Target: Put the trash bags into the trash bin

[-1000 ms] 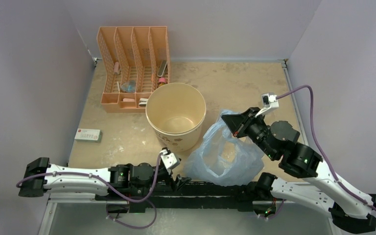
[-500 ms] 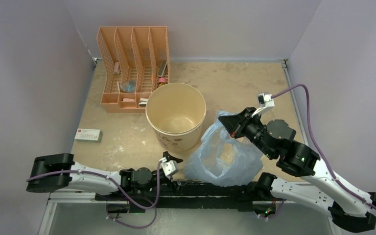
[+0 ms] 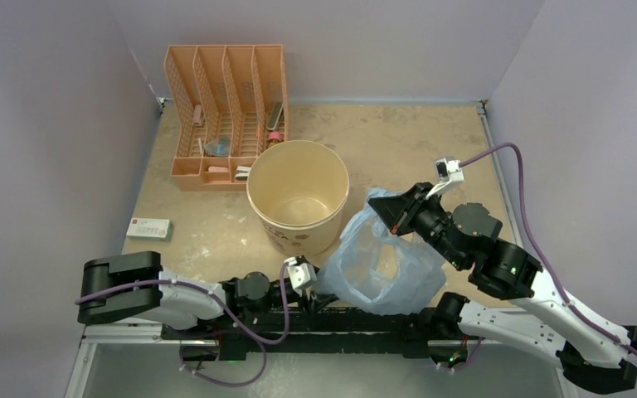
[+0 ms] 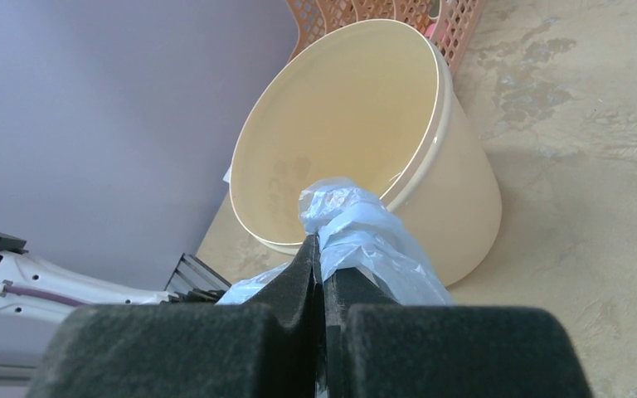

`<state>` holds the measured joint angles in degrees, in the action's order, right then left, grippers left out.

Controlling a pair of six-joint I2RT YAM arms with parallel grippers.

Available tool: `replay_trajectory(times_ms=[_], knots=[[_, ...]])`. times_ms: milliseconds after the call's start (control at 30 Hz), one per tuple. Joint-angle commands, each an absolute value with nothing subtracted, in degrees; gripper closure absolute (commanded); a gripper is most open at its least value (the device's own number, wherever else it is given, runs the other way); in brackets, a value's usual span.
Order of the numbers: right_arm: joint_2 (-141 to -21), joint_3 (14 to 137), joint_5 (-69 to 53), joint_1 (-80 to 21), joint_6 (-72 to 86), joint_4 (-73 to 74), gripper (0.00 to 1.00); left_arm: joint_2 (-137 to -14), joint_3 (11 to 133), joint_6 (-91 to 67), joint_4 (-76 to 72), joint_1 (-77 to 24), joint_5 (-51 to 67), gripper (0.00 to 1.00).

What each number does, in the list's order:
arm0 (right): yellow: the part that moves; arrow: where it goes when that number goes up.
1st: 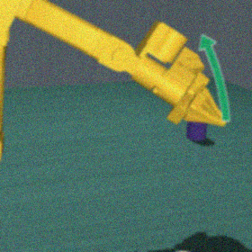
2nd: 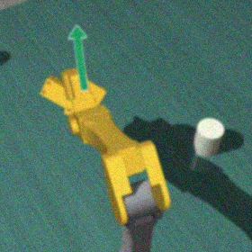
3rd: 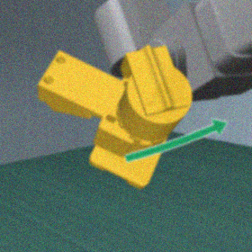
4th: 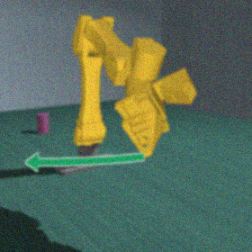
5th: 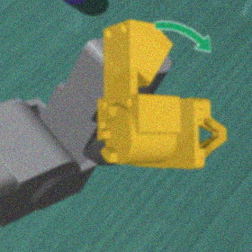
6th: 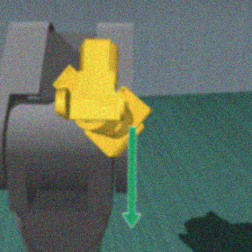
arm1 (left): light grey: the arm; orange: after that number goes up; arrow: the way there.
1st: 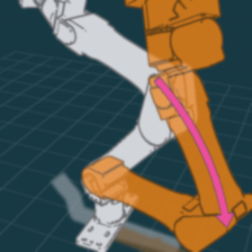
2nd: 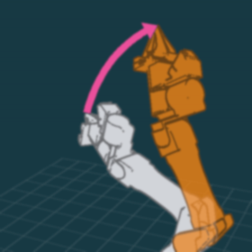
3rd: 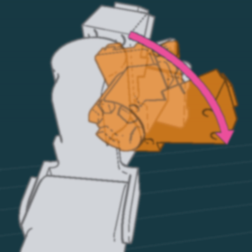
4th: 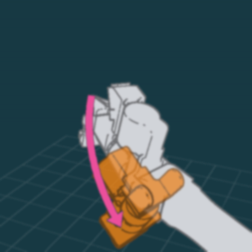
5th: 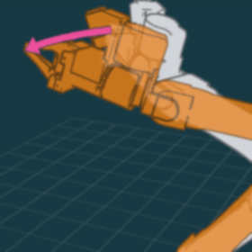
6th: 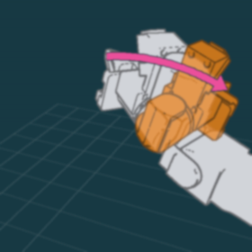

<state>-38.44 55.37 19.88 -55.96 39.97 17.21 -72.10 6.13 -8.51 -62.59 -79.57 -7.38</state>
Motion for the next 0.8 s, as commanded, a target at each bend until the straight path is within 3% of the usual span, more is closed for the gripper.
replay_trajectory(times_ms=[0,200,533,767], knots=[[-37.26,55.46,19.63,-56.07,40.52,14.89,1.0,-69.83,8.93,-11.54,-62.37,-76.41,3.35,0.54],[-36.87,55.58,21.36,-56.03,40.28,15.35,1.0,-66.11,11.44,-10.37,-54.98,-76.09,5.66,0.98],[-37.15,57.97,25.17,-56.06,38.1,15.67,1.0,-66.62,35.58,-9.24,-24.31,-70.58,10.19,1.0],[-36.74,59.83,33.21,-56.04,38.39,16.46,1.0,-75.93,57.26,-9.91,-13.42,-59.63,25.6,1.0]])
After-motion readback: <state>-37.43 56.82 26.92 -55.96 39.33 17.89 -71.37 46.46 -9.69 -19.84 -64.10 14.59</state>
